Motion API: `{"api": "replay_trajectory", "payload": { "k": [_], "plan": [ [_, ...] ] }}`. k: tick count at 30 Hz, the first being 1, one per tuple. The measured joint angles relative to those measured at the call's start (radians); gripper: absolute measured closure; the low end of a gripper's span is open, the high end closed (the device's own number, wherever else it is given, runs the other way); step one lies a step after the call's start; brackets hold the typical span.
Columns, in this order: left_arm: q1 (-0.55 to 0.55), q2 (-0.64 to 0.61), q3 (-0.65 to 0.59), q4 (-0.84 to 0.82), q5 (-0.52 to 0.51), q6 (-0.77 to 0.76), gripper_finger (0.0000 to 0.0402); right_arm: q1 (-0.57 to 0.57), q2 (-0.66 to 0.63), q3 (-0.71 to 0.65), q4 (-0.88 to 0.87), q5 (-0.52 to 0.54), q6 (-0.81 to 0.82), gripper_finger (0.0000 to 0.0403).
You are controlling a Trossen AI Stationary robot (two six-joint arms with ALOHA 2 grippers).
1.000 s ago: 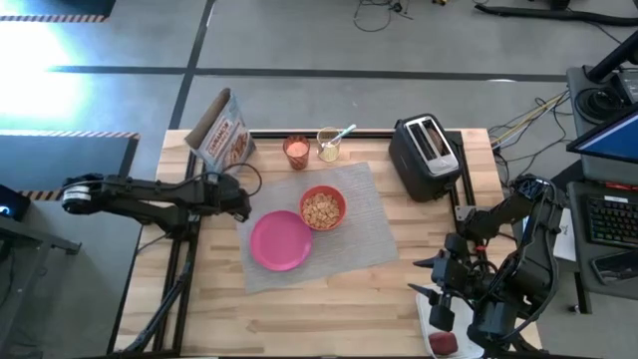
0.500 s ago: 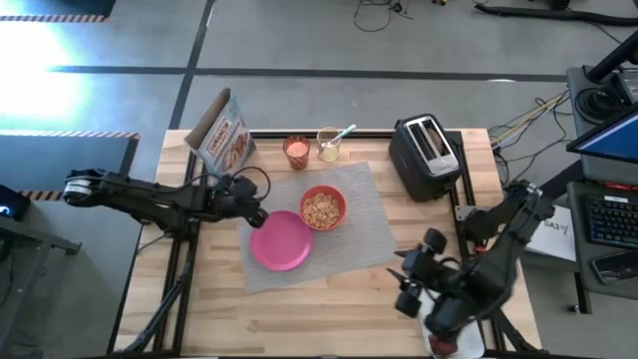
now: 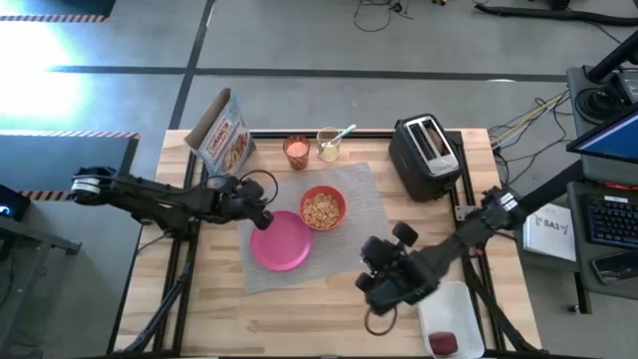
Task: Arrange a breakfast setting
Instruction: Adjust the gray table mat
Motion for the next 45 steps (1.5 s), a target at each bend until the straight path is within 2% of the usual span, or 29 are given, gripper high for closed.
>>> {"api": "replay_trajectory", "payload": {
  "k": [7,14,19,24,28,33,40,45],
  "plan": [
    [0.013,0.114,0.019,0.035,-0.126,0.0,0.0326,-0.113,0.029,0.0,-0.004,-0.082,-0.136,0.0394],
    [0.081,0.213,0.064,0.034,-0.12,0.049,0.0326,-0.225,0.03,-0.071,0.035,-0.221,-0.246,0.0394],
    [0.137,0.272,0.094,0.037,-0.055,0.119,0.0326,-0.285,0.031,-0.206,0.165,-0.353,-0.325,0.0394],
    [0.202,0.31,0.132,0.046,0.094,0.249,0.0326,-0.328,0.031,-0.336,0.331,-0.453,-0.403,0.0394],
    [0.243,0.321,0.163,0.052,0.166,0.323,0.0326,-0.36,0.03,-0.411,0.388,-0.456,-0.427,0.0394],
    [0.29,0.321,0.171,0.094,0.314,0.396,0.0326,-0.392,0.03,-0.486,0.468,-0.47,-0.466,0.0394],
    [0.334,0.324,0.145,0.107,0.326,0.402,0.0326,-0.411,0.029,-0.525,0.516,-0.442,-0.483,0.0394],
    [0.339,0.324,0.143,0.115,0.384,0.406,0.0326,-0.415,0.029,-0.528,0.516,-0.415,-0.504,0.0394]
  ]
}}
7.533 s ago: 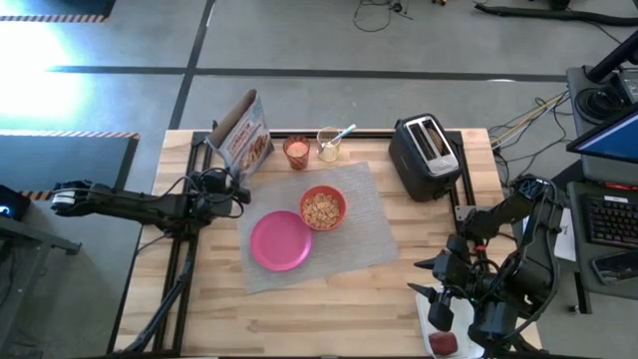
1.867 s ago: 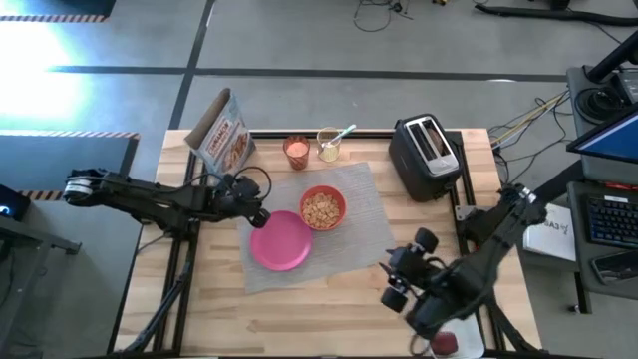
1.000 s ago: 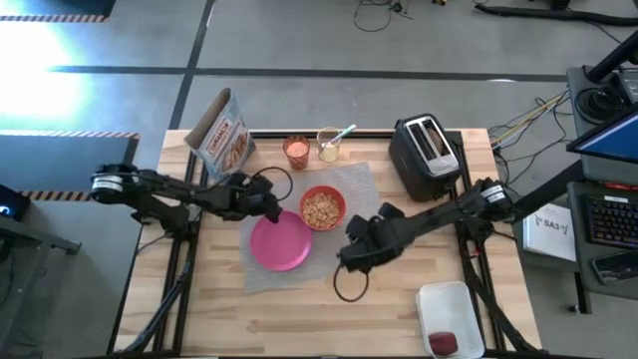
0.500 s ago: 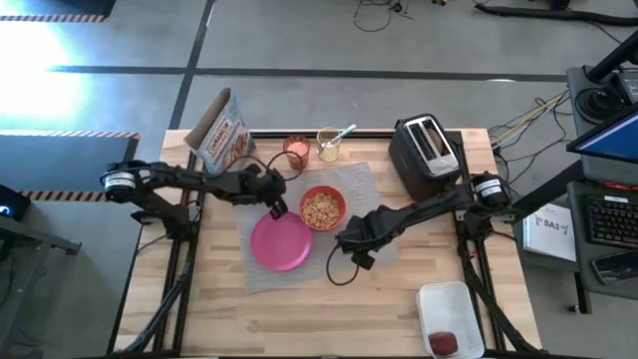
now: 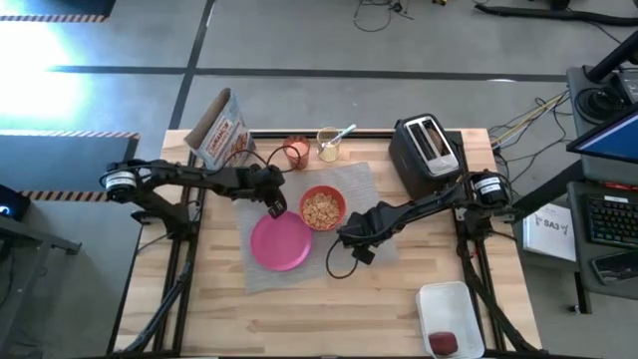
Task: Arrange a breakfast setting
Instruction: Adjust the gray table mat
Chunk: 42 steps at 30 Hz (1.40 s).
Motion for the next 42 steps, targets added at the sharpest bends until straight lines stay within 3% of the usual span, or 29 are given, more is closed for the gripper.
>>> {"api": "replay_trajectory", "payload": {
  "k": [15,24,33,42],
  "plan": [
    [0.033,0.0,0.0,0.01,0.044,0.022,0.0326,-0.006,-0.003,-0.11,0.185,-0.024,-0.016,0.0394],
    [0.046,0.0,0.0,0.01,0.045,0.007,0.0326,0.004,0.0,-0.11,0.194,-0.054,0.005,0.0394],
    [0.046,0.0,-0.036,0.036,0.066,-0.004,0.0326,0.064,0.001,-0.096,0.206,-0.277,0.068,0.0394],
    [0.046,0.0,-0.099,0.155,0.114,-0.048,0.0326,0.135,0.002,-0.096,0.184,-0.351,0.149,0.0394]
  ]
}}
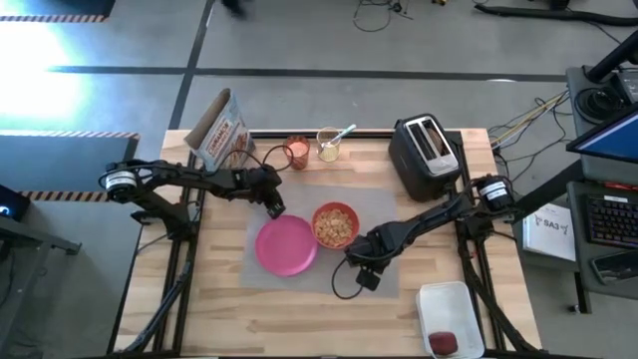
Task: Arrange a breakfast setting
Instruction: Adjust the gray table mat
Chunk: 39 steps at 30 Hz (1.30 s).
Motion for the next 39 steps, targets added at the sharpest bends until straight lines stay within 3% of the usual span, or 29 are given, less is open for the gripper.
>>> {"api": "replay_trajectory", "payload": {
  "k": [8,18,33,39],
  "plan": [
    [-0.024,0.0,0.0,0.075,0.055,-0.035,0.0326,0.031,0.002,-0.001,-0.151,-0.026,0.033,0.0394],
    [-0.092,0.0,0.0,0.086,0.076,-0.045,0.0326,0.03,0.003,-0.009,-0.286,0.017,0.033,0.0394],
    [-0.11,-0.001,0.0,0.104,0.071,-0.055,0.0326,0.032,-0.004,-0.006,-0.307,0.046,0.033,0.0394],
    [-0.11,-0.001,0.0,0.11,0.068,-0.046,0.0326,0.031,-0.01,0.029,-0.234,0.071,0.032,0.0394]
  ]
}}
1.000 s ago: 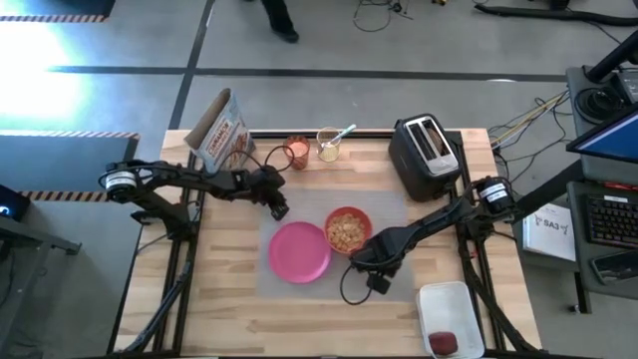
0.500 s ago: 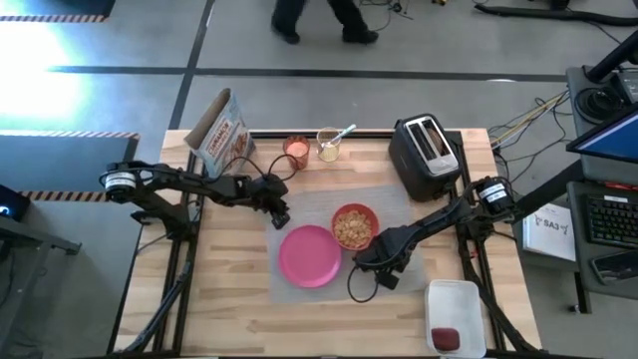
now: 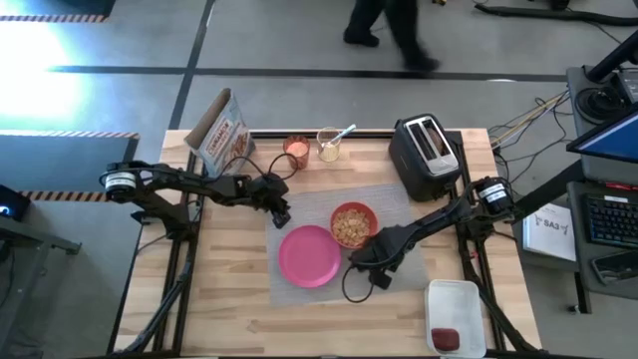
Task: Arrange a breakfast setting
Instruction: Adjust the gray table mat, then put the bread on the pink plate
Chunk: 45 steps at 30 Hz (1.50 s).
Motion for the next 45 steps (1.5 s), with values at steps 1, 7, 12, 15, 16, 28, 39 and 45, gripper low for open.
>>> {"api": "replay_trajectory", "payload": {
  "k": [1,7,12,15,16,28,39,45],
  "plan": [
    [0.0,0.0,0.0,0.001,0.0,0.0,0.0326,0.0,0.0,0.0,0.034,-0.002,-0.001,0.0394],
    [0.0,0.0,0.0,0.003,0.0,0.001,0.0326,0.0,-0.001,0.002,0.153,-0.012,-0.003,0.0394],
    [0.0,0.0,0.0,0.005,0.0,0.003,0.0326,0.0,0.002,0.002,0.214,-0.018,-0.009,0.0394],
    [0.0,0.0,0.0,0.006,0.0,0.007,0.0326,0.001,0.002,0.002,0.245,-0.019,-0.023,0.0394],
    [0.0,0.0,0.0,0.005,0.0,0.008,0.0326,0.0,0.002,0.002,0.258,-0.018,-0.024,0.0394],
    [0.0,0.0,0.0,0.005,0.0,0.008,0.0326,0.005,-0.021,0.002,0.268,-0.02,-0.038,0.0394],
    [0.0,0.0,0.0,0.005,0.0,0.008,0.0326,0.005,-0.191,0.021,0.27,0.002,-0.026,0.0394],
    [-0.001,0.0,0.0,0.016,-0.012,0.008,0.0326,0.005,-0.278,0.024,0.259,0.045,-0.026,0.0394]
  ]
}}
